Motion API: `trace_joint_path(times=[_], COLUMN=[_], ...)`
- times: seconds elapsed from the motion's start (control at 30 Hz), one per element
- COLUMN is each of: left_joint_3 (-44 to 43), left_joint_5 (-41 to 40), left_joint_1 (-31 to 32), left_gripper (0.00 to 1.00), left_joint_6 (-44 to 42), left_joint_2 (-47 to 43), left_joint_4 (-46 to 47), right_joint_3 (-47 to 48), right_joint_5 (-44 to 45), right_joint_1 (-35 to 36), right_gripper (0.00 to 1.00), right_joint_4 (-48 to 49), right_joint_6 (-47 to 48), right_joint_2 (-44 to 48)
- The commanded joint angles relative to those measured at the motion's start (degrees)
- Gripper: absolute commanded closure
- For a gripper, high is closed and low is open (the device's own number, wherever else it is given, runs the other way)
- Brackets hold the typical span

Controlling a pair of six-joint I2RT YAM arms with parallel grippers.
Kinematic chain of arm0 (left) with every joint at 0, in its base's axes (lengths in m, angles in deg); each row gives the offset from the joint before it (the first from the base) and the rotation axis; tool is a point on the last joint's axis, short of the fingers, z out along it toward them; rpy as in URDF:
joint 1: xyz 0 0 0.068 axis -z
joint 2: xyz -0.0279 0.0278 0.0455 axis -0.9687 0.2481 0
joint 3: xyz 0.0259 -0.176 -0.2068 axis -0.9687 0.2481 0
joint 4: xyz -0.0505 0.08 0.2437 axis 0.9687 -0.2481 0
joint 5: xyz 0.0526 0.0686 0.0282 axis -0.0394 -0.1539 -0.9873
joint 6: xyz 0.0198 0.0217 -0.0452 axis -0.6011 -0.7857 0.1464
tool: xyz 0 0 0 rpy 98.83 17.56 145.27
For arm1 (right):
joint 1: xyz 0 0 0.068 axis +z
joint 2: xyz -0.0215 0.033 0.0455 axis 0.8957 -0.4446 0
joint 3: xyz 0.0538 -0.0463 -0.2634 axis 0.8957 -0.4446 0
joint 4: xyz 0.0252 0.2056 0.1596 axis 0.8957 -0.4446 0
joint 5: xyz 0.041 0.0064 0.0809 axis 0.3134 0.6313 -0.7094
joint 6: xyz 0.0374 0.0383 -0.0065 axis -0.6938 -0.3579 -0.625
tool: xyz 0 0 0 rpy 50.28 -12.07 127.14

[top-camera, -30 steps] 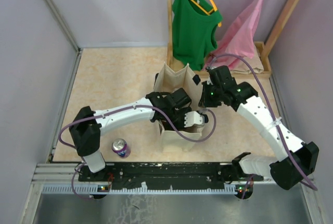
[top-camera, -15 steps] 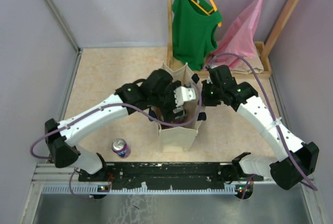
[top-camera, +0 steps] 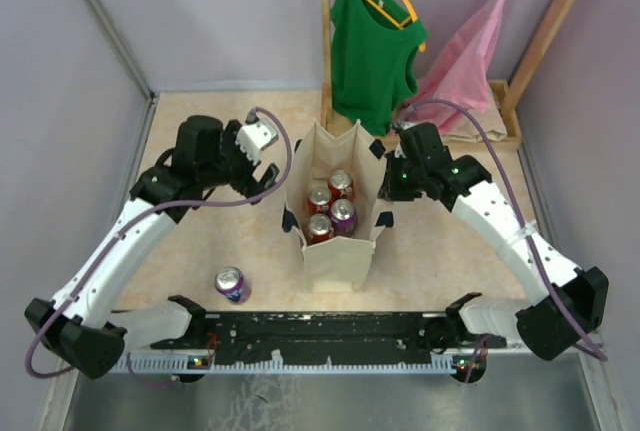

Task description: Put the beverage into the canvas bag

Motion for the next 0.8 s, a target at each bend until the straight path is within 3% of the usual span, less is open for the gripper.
trace_joint_path(times=[0.0, 0.33, 0.5, 0.77], left_joint_3=[7.4, 15.6, 18.5, 21.3], left_joint_5=[2.0, 3.8, 8.2, 6.5], left_joint_1=[-0.7, -0.8, -0.8, -0.8], left_gripper=[0.00, 0.00, 0.00, 0.00], left_joint_6=[-3.9, -12.2, -14.6, -15.9], left_joint_2=[-6.6, -10.7, -13.1, -11.6], left_joint_4=[-10.6, -33.2, -34.3, -34.5], right_joint_3=[2.4, 2.4, 2.0, 1.6], right_joint_5=[0.1, -0.4, -0.3, 0.1], right_joint_1=[0.1, 0.1, 0.1, 0.1], right_gripper=[1.00, 0.98, 0.98, 0.96], right_joint_4=[1.9, 1.7, 1.5, 1.3], right_joint_6=[1.6, 2.5, 2.5, 2.3], right_joint_2=[-1.3, -1.9, -1.4, -0.8])
